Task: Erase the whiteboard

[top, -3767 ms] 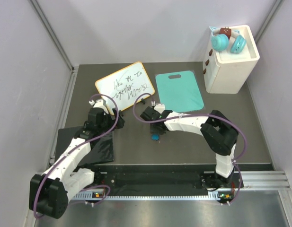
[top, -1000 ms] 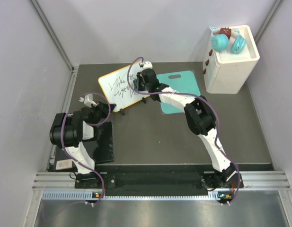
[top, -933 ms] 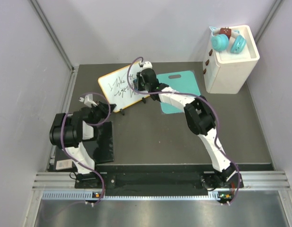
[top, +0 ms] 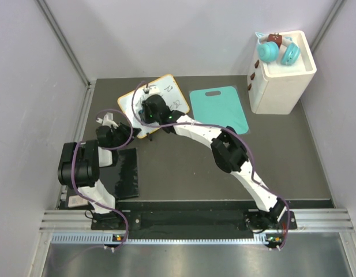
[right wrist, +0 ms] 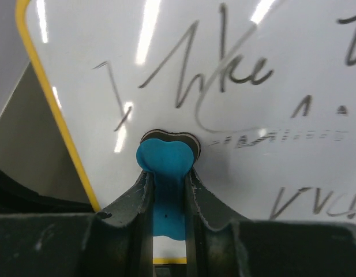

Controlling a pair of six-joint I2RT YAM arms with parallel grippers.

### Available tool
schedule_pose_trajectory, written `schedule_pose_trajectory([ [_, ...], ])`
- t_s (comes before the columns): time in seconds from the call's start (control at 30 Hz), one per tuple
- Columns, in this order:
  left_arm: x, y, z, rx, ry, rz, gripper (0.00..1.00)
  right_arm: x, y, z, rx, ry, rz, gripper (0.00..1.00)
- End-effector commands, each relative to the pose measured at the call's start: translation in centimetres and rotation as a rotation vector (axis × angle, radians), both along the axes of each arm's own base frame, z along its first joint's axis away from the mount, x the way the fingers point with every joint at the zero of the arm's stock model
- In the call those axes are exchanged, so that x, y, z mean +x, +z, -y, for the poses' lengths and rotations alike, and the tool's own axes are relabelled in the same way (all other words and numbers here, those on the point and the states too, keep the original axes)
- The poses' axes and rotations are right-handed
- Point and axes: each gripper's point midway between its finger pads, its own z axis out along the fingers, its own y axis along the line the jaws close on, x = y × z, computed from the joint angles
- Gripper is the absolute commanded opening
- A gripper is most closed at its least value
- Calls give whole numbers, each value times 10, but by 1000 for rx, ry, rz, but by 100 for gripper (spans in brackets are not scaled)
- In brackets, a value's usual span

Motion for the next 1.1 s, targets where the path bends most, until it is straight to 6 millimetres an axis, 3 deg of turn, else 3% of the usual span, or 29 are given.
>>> schedule_pose_trajectory([
  [0.0, -13, -33, -18, 34, 79, -144, 0, 48, -20, 78, -62, -232, -92, 0],
  [0.03, -13, -33, -19, 34, 82, -145, 0, 55, -20, 89, -68, -256, -94, 0],
  [0.13, -13, -33, -18, 34, 81, -143, 0, 58, -19, 95, -109, -242, -91, 0],
  [0.23, -13, -33, -18, 35, 75, -140, 0, 48, -17, 82, -104, -183, -100, 0],
  [0.4, -14, -33, -17, 37, 69, -140, 0, 12, -17, 42, -120, -68, -75, 0],
  [0.5, -13, -33, -17, 38, 71, -141, 0, 1, -25, 36, -148, -66, -100, 0],
  [0.67, -13, -33, -19, 44, 80, -141, 0, 23, -43, 78, -41, -187, -290, 0],
  [0.7, -13, -33, -18, 42, 78, -142, 0, 41, -40, 101, -6, -237, -314, 0],
  [0.77, -13, -34, -19, 42, 79, -143, 0, 50, -49, 125, 12, -300, -367, 0],
  [0.9, -12, -34, -20, 40, 84, -145, 0, 79, -42, 178, -4, -434, -350, 0],
  [0.97, -13, -34, -19, 41, 82, -146, 0, 84, -43, 189, -15, -468, -340, 0],
  [1.07, -13, -34, -20, 39, 83, -144, 0, 85, -39, 182, 9, -430, -333, 0],
])
